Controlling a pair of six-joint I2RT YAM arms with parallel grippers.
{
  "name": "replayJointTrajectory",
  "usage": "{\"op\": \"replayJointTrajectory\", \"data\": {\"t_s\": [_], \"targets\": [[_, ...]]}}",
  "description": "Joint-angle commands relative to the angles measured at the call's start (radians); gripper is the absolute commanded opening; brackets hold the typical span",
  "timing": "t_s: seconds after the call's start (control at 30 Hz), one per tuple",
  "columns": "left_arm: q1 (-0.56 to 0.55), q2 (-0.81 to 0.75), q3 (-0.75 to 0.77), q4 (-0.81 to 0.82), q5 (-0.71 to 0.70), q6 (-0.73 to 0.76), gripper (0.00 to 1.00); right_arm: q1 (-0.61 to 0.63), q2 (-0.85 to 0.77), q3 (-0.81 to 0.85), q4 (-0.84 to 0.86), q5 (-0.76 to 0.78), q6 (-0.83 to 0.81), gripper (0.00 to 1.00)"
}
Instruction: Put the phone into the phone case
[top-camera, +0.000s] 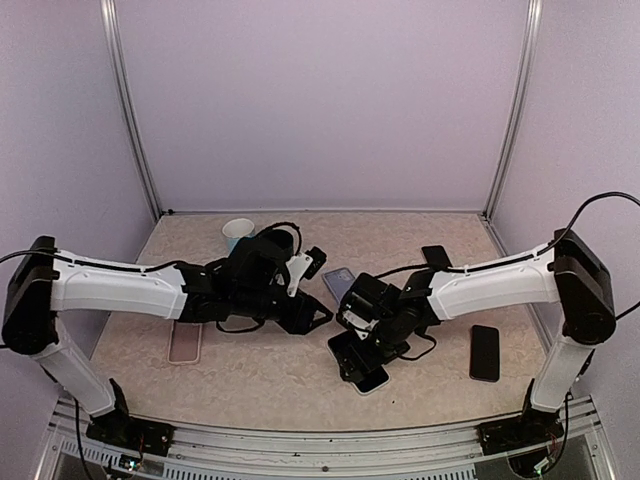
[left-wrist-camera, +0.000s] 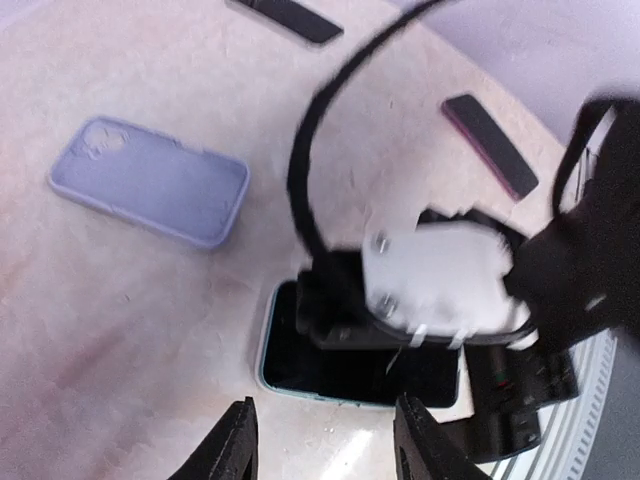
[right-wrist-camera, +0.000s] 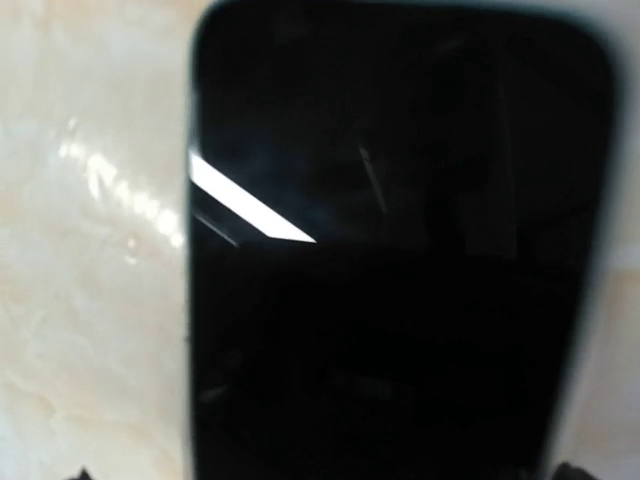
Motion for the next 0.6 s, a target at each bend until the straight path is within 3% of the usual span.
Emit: {"op": "replayJointTrajectory", "data": {"t_s": [0.0,0.57], "targets": [[0.029,-0.075,-0.005,-0.036,-0.060,-0.026,0.49,0.030,0.064,0.052,-0.083,0.057,0.039,0.99],[0.042,-0.168,-0.105,-0.019,-0.102,-0.037,0.50,0.067,0.224,0.162,-0.199,0.169,0.019,0.96]]}}
